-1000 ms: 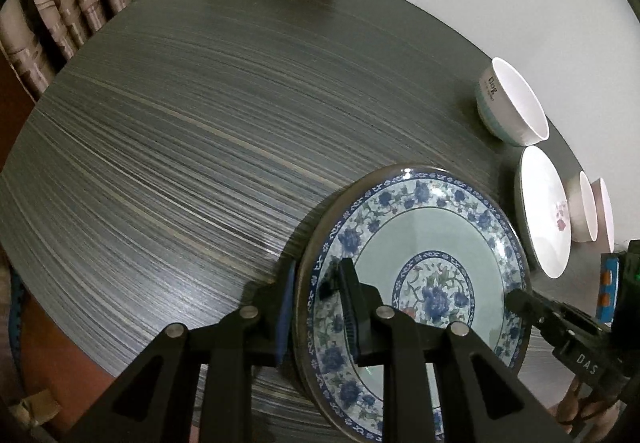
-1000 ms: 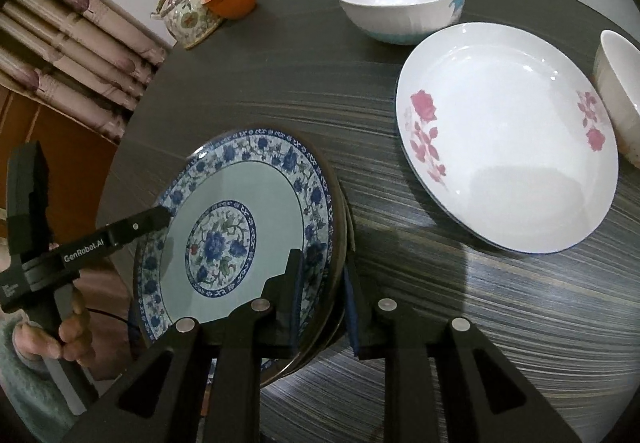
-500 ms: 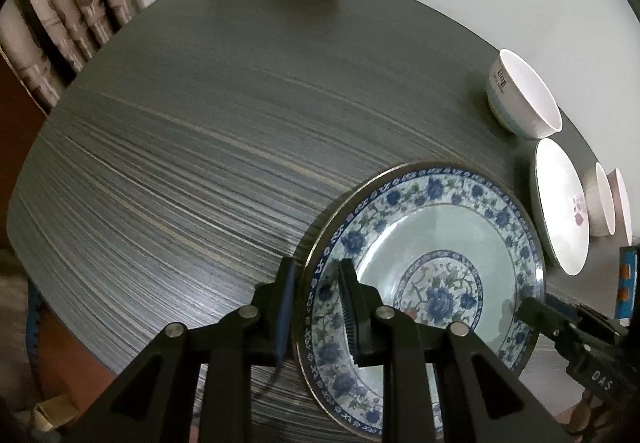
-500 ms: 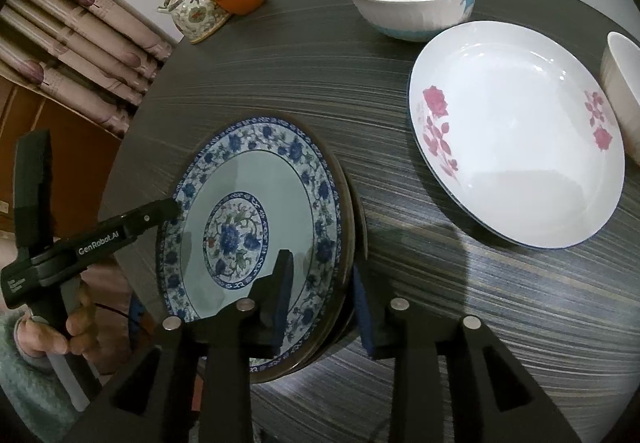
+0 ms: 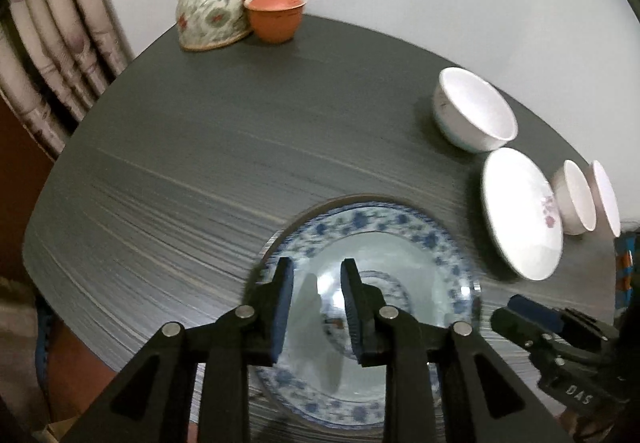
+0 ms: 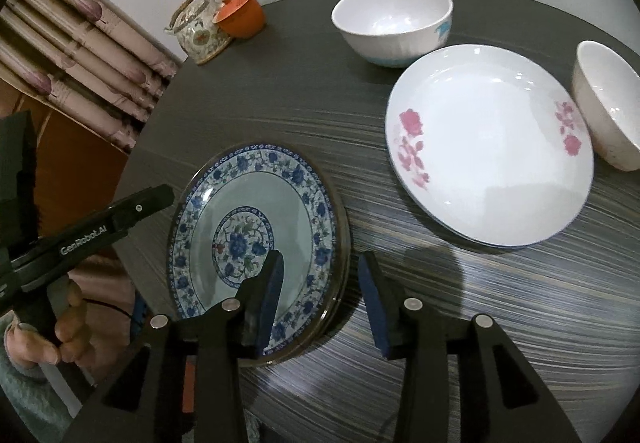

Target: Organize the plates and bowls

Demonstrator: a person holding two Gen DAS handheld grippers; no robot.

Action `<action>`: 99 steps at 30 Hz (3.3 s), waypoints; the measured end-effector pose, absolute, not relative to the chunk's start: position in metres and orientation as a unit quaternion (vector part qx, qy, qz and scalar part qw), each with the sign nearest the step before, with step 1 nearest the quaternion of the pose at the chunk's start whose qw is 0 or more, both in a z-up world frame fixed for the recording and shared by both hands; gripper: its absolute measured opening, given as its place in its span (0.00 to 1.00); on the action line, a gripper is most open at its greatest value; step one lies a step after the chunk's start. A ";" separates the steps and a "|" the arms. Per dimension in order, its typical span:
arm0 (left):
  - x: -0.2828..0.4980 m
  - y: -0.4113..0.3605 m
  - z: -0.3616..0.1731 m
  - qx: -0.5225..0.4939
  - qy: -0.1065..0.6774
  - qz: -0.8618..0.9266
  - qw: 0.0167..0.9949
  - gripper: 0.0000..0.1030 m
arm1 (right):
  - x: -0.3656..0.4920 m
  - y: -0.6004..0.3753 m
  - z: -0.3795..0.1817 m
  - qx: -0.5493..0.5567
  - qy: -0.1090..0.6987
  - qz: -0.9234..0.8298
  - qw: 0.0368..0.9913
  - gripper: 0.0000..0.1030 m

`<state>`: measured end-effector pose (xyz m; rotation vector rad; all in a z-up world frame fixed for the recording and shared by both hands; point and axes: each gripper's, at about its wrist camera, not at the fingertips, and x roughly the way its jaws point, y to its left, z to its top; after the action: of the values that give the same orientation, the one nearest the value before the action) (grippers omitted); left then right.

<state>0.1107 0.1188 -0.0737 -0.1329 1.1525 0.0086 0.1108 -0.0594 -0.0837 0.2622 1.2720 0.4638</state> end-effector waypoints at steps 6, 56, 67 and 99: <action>0.110 0.084 -0.065 -0.056 0.539 -0.020 0.840 0.25 | 0.104 -0.084 -0.077 0.124 0.572 0.198 0.786 0.37; 0.179 -0.018 -0.114 -0.036 0.541 -0.066 0.838 0.50 | 0.131 -0.223 -0.116 0.125 0.525 0.072 0.839 0.39; 0.209 -0.021 -0.138 -0.049 0.565 -0.076 0.820 0.50 | 0.159 -0.227 -0.135 0.137 0.535 0.086 0.829 0.39; 0.230 -0.018 -0.146 -0.030 0.585 -0.100 0.804 0.18 | 0.168 -0.220 -0.140 0.146 0.546 0.128 0.815 0.15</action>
<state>0.2301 -0.0184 -0.1460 -0.0647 1.2540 -0.2133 0.1682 -0.2201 -0.1403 0.3114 1.1643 0.2728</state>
